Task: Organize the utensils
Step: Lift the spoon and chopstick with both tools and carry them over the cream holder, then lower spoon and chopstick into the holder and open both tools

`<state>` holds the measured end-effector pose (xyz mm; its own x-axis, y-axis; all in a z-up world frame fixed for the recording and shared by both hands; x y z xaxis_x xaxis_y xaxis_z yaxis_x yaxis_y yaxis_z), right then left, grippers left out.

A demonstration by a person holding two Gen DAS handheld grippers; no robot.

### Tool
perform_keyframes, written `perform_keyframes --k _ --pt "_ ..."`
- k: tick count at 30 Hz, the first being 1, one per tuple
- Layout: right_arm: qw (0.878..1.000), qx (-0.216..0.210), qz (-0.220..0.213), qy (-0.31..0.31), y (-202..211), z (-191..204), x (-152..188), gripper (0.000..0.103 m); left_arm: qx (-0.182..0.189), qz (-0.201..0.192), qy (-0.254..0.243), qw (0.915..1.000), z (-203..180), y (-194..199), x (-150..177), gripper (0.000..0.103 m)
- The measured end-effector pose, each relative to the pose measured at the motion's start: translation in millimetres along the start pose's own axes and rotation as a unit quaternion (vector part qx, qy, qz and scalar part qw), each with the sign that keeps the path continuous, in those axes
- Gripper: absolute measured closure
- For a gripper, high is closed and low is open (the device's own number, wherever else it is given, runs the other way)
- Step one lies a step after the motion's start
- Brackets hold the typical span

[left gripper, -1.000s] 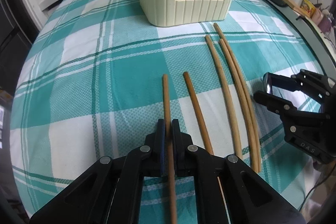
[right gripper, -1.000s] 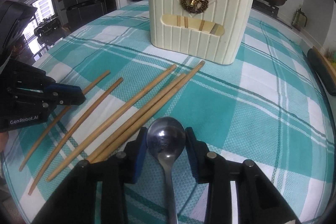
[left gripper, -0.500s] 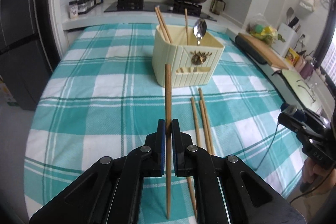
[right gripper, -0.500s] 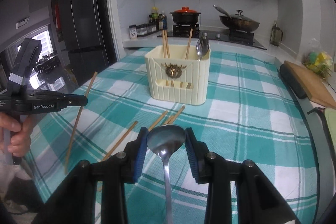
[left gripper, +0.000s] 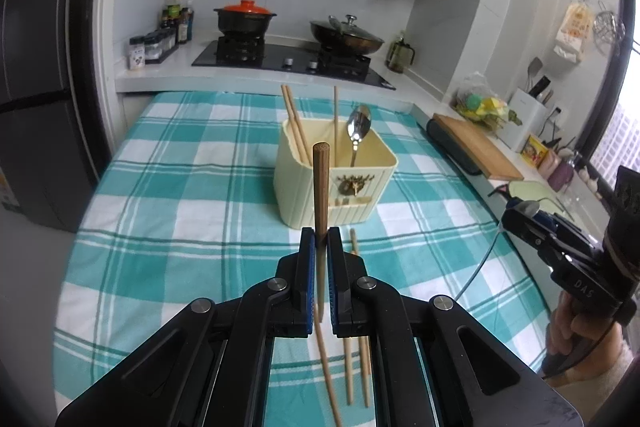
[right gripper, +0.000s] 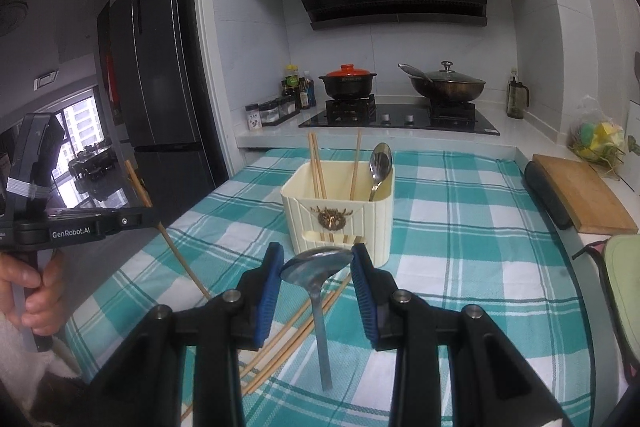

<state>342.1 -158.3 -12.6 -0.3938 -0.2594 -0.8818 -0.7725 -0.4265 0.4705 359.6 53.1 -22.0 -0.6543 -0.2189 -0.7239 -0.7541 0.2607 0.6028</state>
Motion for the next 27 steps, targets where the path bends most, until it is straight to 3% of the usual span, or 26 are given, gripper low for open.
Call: perform_keyframes --k 10,15,20,27 --pt "0.998 -0.018 -0.052 -0.014 -21 -27 -102 0.068 0.016 -0.077 -0.017 0.9968 -29 17 -113 0.099" --pt "0.996 -0.008 -0.091 -0.015 -45 -45 -150 0.068 0.007 -0.101 -0.015 0.9947 -37 -12 -161 0.099" --pt "0.995 0.004 -0.101 -0.011 -90 -63 -162 0.068 -0.013 -0.056 -0.002 0.9984 -29 -82 -164 0.099" --pt "0.999 0.011 0.023 -0.046 -181 -93 -112 0.068 -0.045 0.049 0.002 0.9978 -10 -181 -121 0.099"
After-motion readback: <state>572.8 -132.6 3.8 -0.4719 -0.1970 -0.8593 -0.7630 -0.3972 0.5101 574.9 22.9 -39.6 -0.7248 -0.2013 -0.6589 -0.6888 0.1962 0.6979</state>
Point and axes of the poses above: each gripper's, at about its wrist camera, not at the fingertips, and y roughly against the way its jaws point, z to its left, x to its underside, the point moved 6 cm from there along -y, roughly the way its jaws point, and after that the axes turned 8 degrees about y, right-handed, at the moved point
